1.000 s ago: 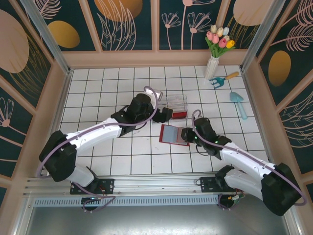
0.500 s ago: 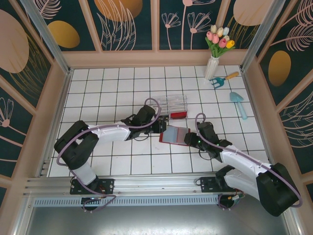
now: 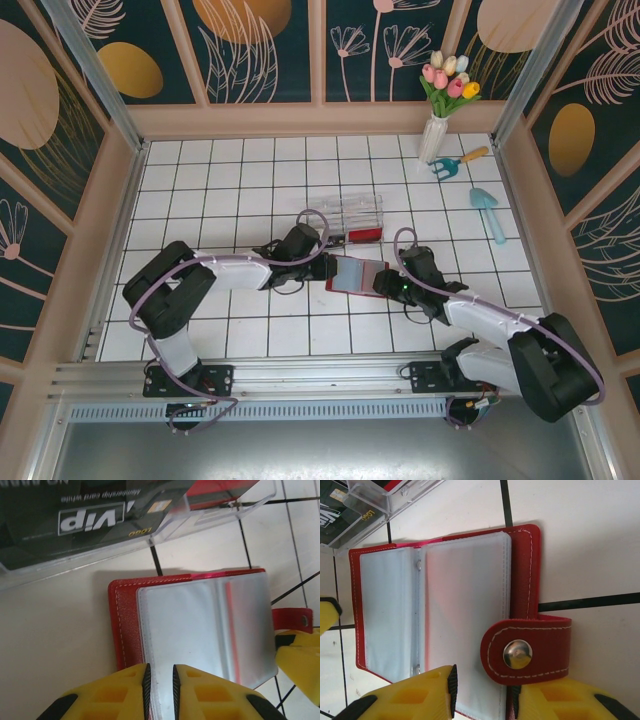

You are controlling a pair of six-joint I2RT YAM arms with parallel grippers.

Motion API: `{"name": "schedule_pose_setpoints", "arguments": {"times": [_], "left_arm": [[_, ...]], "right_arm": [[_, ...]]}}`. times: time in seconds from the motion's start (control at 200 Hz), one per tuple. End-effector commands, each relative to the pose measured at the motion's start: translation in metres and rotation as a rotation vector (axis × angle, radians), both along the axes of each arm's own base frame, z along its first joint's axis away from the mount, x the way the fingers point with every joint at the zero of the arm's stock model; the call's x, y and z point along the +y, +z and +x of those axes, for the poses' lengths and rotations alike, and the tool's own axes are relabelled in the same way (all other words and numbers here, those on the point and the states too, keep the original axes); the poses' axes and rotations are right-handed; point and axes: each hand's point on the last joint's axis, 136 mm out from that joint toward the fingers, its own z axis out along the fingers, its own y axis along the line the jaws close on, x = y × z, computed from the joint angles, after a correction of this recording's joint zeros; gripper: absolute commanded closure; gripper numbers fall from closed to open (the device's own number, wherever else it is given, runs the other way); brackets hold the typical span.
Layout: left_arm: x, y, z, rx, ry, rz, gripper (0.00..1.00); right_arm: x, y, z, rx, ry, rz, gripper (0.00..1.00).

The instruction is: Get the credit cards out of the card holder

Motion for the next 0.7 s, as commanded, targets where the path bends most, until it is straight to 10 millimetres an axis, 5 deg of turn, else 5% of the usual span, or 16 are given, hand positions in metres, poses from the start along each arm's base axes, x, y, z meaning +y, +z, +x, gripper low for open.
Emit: {"name": "schedule_pose_setpoints", "arguments": {"times": [0.0, 0.696], "left_arm": [[0.001, -0.012, -0.007, 0.032, -0.002, 0.014, 0.76], [-0.005, -0.022, -0.014, 0.062, -0.026, 0.018, 0.74]], "right_arm": [[0.009, 0.012, 0.008, -0.032, 0.011, 0.047, 0.65], [0.006, 0.024, 0.014, -0.056, -0.009, -0.002, 0.64]]}}
